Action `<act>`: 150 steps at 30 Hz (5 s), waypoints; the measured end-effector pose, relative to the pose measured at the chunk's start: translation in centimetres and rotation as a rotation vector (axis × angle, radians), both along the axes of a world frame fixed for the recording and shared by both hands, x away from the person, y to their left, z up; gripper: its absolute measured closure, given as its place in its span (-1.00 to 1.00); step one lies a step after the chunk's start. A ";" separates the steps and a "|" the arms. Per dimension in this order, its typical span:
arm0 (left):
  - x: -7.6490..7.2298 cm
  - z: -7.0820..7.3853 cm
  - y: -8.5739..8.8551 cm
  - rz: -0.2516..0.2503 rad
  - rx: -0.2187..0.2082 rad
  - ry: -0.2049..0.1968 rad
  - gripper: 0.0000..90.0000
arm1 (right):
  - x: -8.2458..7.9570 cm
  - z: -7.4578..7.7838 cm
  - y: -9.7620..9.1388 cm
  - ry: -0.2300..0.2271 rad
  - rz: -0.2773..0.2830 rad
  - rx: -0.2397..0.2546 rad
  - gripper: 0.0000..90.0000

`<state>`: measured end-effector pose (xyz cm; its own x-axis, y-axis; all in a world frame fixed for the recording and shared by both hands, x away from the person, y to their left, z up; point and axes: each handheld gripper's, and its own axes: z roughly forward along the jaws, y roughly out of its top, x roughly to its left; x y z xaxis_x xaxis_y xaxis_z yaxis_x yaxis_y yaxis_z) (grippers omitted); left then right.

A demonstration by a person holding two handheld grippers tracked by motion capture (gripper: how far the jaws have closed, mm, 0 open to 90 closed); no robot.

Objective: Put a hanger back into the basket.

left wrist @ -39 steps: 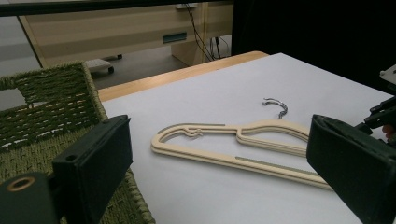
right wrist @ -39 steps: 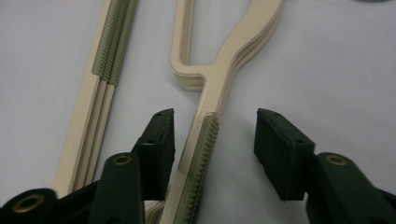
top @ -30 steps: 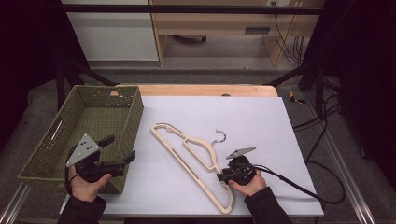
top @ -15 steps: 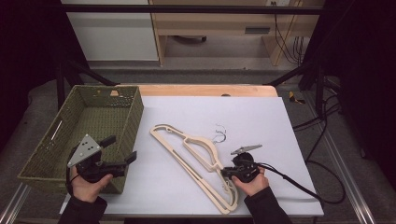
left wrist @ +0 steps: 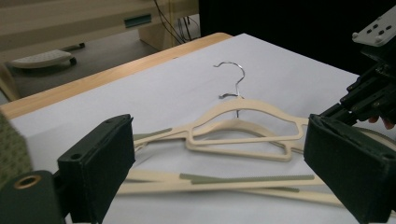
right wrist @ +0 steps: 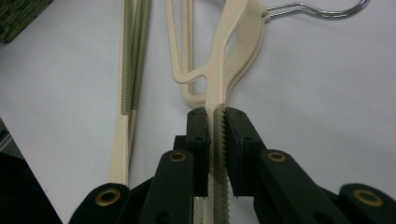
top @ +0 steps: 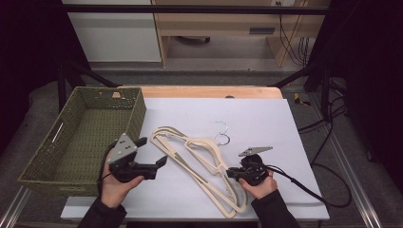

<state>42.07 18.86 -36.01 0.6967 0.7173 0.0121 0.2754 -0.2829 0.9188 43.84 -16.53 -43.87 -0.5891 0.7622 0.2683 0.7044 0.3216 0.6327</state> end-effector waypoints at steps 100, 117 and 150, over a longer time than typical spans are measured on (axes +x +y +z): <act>-0.1 -2.5 -5.1 -0.322 0.224 0.127 0.02 | -1.9 4.8 3.1 -0.091 0.501 0.237 0.94; -1.8 -0.9 -5.0 -0.378 0.227 0.127 0.83 | -2.3 5.4 2.6 -0.313 0.380 0.186 0.26; -1.7 7.2 3.7 -0.046 -0.009 -0.030 0.90 | -1.2 5.1 -5.2 -0.481 -0.003 0.167 -0.73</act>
